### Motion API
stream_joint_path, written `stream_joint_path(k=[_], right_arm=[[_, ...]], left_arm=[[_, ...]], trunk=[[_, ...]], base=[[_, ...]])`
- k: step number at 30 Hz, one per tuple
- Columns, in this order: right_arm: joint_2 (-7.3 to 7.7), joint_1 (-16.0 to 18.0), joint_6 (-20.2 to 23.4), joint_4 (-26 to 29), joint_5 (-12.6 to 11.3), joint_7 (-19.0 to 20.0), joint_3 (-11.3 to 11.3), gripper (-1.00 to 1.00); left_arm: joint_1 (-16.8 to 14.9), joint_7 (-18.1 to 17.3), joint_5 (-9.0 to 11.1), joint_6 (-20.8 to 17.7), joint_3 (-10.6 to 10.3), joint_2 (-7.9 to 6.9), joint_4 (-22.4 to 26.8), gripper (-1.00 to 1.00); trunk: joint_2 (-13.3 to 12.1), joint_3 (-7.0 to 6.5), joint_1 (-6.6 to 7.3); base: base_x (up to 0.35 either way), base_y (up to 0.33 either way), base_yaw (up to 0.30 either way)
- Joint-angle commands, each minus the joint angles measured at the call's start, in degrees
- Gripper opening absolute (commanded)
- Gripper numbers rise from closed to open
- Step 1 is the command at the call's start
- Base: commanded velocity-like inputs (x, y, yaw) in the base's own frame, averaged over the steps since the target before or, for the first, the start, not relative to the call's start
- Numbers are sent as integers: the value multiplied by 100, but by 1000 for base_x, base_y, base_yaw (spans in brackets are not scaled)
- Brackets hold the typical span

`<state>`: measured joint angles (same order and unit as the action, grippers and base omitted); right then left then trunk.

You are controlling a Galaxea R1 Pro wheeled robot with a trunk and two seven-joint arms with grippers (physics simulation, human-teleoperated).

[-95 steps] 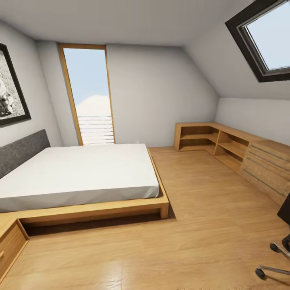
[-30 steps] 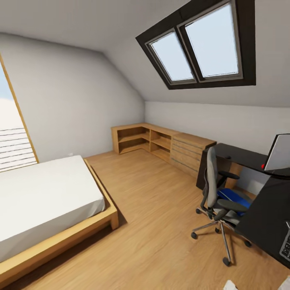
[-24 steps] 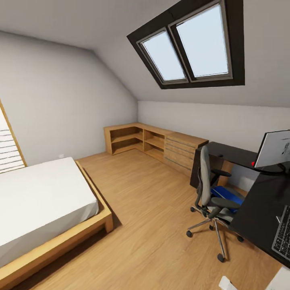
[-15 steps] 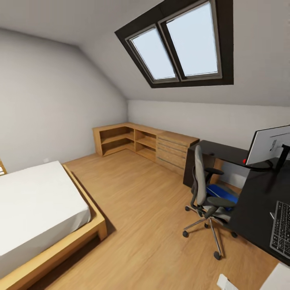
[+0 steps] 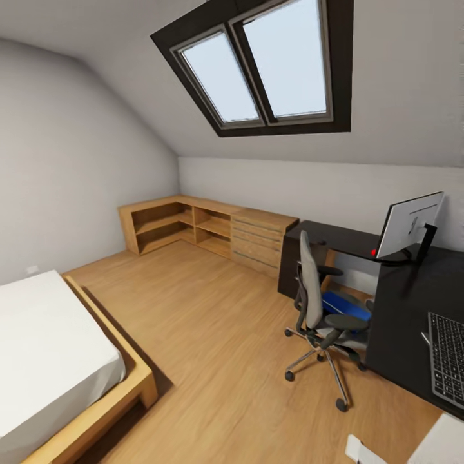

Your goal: In the bedroom, organize the workspace by keeping the computer under the desk, ensuring the monitor is on the desk, placing the keyboard on the desk next to the monitor, placing the mouse on the desk next to the keyboard, moving the folder from the swivel chair onto the desk next to the mouse, stacking the notebook on top of the folder with the pen on top of the notebook, and positioning the swivel chair next to the desk.

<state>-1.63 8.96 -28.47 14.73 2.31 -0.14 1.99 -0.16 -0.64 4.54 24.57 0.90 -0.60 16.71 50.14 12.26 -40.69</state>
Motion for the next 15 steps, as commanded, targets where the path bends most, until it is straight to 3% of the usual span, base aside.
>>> stream_joint_path(k=[1,15], right_arm=[[0,3,-19,-5,24,-2,21,100],[-4,7,-19,-5,32,5,21,100]], left_arm=[[-2,-7,47,29,-11,-1,-1,100],[-2,-7,47,56,-17,-1,-12,100]], trunk=[[5,14,-3],[5,108,-3]], base=[[247,238,-246],[229,221,-228]])
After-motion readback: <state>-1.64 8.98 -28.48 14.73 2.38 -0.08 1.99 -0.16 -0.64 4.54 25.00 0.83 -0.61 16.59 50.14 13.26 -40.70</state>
